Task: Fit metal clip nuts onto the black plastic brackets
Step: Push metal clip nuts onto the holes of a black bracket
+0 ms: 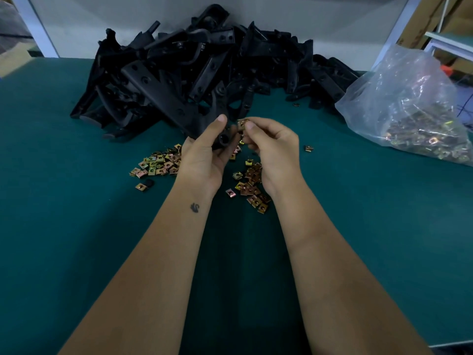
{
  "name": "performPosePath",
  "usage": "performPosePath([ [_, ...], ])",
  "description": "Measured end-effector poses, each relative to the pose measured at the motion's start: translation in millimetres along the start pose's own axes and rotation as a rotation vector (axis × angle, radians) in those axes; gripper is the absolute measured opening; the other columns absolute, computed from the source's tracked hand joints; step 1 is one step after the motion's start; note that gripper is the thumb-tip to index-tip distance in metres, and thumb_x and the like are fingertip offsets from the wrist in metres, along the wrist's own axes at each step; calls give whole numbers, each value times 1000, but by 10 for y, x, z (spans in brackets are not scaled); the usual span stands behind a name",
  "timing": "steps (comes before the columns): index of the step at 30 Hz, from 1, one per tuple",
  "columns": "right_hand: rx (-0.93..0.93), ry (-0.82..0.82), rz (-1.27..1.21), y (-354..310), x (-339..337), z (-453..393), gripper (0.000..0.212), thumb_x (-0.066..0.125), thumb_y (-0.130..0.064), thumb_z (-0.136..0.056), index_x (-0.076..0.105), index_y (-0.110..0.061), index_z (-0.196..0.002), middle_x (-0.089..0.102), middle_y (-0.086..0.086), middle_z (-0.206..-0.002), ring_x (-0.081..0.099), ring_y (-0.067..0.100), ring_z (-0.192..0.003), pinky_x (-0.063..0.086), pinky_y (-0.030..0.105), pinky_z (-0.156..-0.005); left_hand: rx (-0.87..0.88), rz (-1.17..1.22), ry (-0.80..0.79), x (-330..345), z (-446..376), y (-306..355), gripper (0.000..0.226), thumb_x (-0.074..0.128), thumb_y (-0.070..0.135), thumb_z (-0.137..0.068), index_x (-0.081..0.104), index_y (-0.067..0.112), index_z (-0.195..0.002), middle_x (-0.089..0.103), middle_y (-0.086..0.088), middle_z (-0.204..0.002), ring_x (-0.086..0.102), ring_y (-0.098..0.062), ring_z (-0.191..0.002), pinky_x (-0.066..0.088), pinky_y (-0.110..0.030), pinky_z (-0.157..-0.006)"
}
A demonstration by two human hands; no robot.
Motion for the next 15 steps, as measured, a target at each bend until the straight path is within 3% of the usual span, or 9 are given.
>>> performPosePath([
  [3, -11, -20, 27, -14, 25, -5, 12, 66, -2, -89, 75, -10, -89, 72, -2, -77, 66, 5, -72, 52, 17, -68, 15, -52, -50, 19, -17, -3, 39, 71, -3, -85, 54, -2, -120, 73, -12, -89, 72, -22, -86, 61, -35, -77],
  [6, -67, -38, 155, -23, 51, -6, 13, 66, -3, -88, 75, -13, -88, 73, 4, -86, 68, 16, -85, 57, 30, -82, 48, -132, -60, 27, -32, 0, 29, 70, -10, -82, 57, 1, -105, 73, -9, -80, 73, -20, -79, 60, -32, -74],
  [12, -168, -38, 301, -39, 89, 17, 10, 64, -7, -90, 70, -15, -87, 70, -4, -84, 64, 3, -81, 51, 16, -75, 142, -227, -34, 13, -41, 41, 38, 74, -12, -77, 60, 3, -108, 74, -11, -90, 73, -23, -86, 61, -35, -78],
  [15, -152, -22, 275, -23, 80, 16, 10, 57, -7, -94, 65, -13, -91, 70, -1, -84, 67, 5, -79, 54, 20, -76, 157, -231, -5, -9, -40, 50, 38, 74, -10, -78, 58, 3, -111, 72, -12, -95, 73, -25, -88, 61, -34, -78],
])
Point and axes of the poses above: each hand's wrist, its own z-axis away from the middle knuckle, its own x-axis out of the palm, y = z × x, the point moved 6 cm from there along -z, towards the middle knuckle
